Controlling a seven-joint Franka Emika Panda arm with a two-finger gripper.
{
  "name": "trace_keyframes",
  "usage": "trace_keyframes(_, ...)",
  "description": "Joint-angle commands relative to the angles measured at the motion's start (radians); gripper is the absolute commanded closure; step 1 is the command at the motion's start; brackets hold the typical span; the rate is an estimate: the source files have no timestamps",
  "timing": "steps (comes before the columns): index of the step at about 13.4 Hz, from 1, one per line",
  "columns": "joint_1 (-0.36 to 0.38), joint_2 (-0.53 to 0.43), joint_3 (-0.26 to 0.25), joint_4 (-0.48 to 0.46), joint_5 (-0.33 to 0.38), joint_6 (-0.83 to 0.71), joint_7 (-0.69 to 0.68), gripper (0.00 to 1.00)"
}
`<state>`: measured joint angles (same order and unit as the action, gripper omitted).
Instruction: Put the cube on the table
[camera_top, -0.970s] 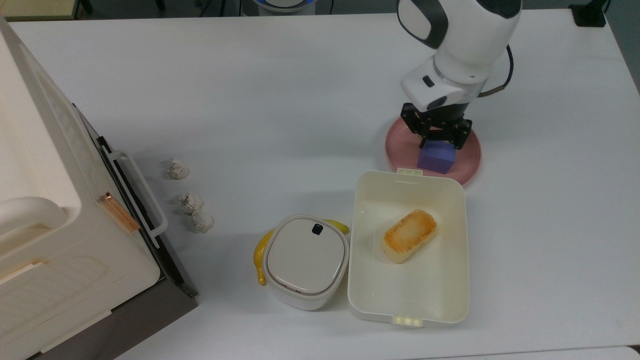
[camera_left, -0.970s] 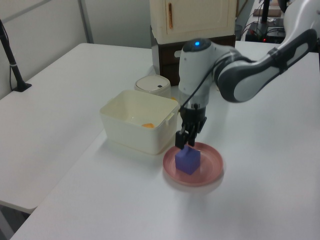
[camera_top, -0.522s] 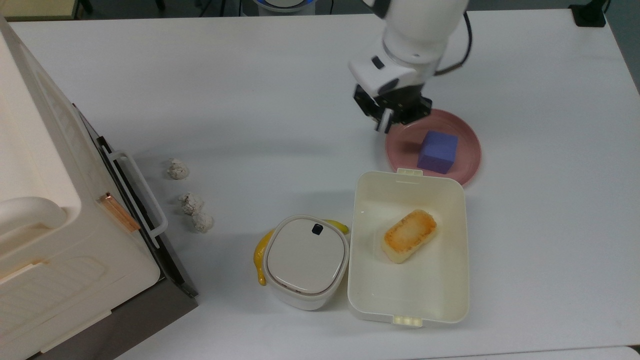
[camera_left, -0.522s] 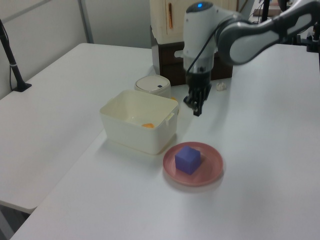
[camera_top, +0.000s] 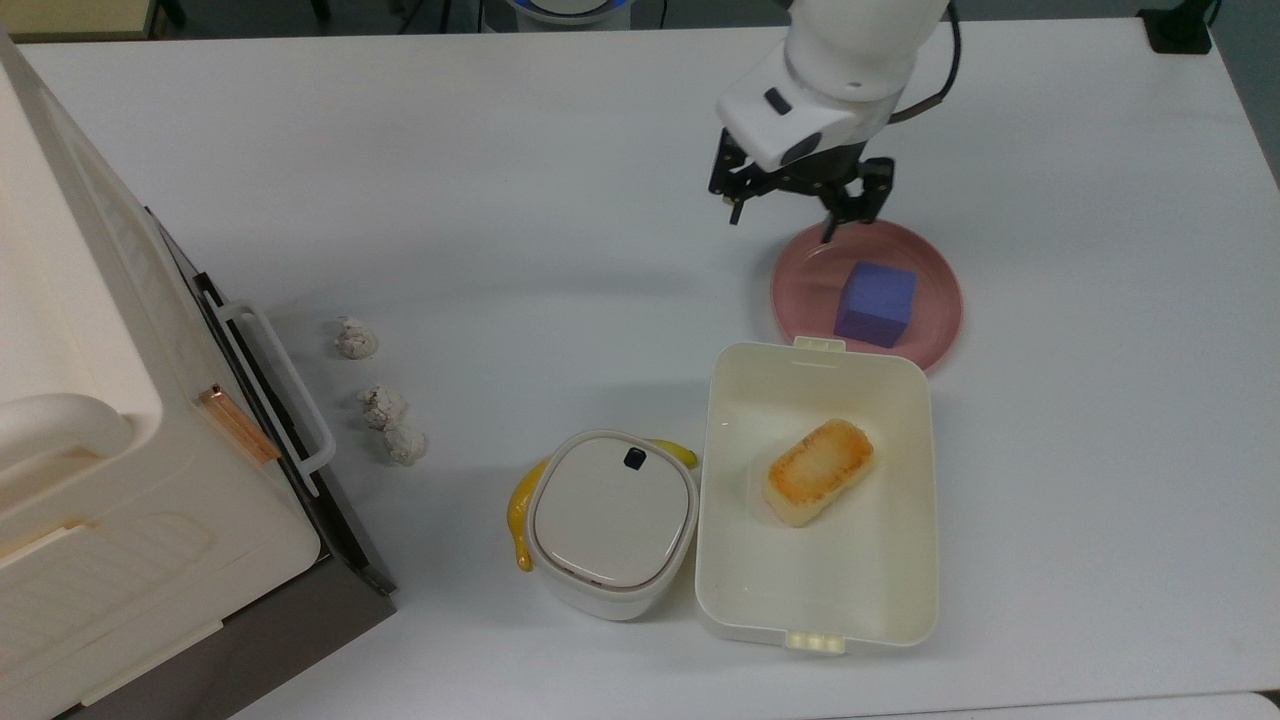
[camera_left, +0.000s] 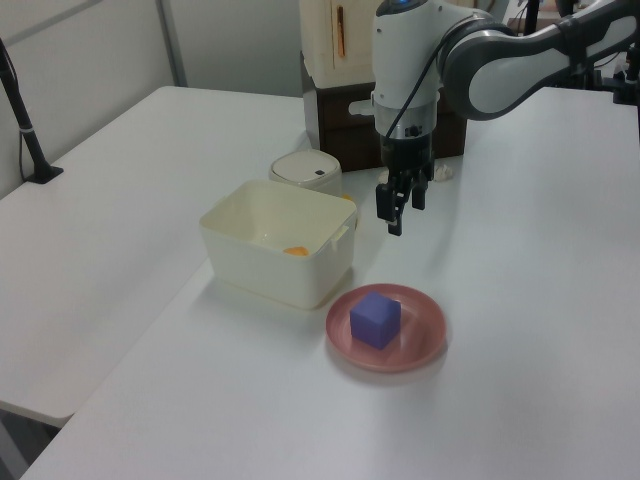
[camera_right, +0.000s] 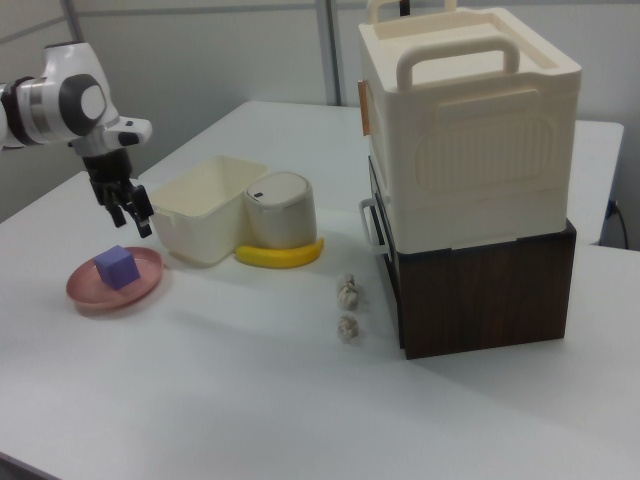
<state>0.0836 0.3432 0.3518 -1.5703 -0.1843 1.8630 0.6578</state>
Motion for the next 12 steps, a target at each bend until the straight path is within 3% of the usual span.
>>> trace_keyframes(1, 0.06, 0.022, -0.004, 0.003, 0.005, 0.066, 0.052, 0.0)
trace_keyframes(8, 0.159, 0.174, -0.017, -0.01, -0.092, 0.217, 0.198, 0.0)
trace_keyframes(12, 0.154, 0.191, -0.017, -0.008, -0.103, 0.243, 0.201, 0.0)
